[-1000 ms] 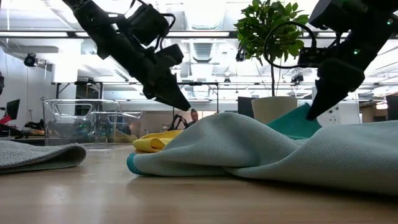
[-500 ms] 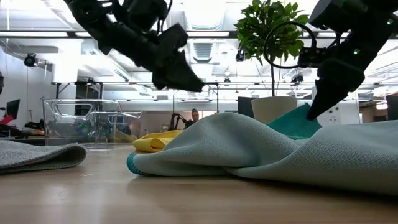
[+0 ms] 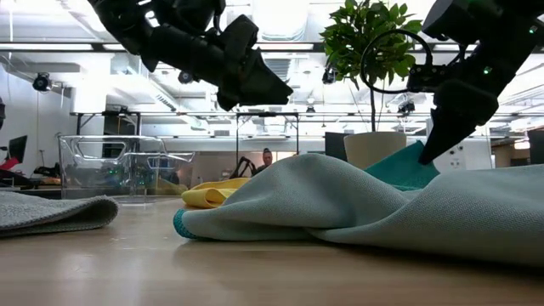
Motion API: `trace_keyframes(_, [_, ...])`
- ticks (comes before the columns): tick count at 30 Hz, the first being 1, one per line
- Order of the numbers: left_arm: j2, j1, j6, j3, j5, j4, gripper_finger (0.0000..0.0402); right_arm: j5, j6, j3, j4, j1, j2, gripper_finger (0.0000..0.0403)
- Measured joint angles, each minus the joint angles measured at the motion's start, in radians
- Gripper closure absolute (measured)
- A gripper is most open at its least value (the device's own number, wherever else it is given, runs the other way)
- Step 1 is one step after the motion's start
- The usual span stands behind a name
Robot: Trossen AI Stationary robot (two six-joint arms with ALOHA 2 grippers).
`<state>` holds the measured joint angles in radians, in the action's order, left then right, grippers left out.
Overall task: Fold microfiber towels
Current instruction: Fold the blue microfiber towel
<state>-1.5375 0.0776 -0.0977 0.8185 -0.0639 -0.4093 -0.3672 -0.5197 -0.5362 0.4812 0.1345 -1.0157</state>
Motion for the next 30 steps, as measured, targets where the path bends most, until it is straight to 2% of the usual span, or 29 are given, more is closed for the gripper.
trace_keyframes(30, [-0.001,-0.002,0.009,-0.012,-0.001,-0.001,0.0259,0.000,0.000,0.000,0.000,0.000,0.000,0.0394])
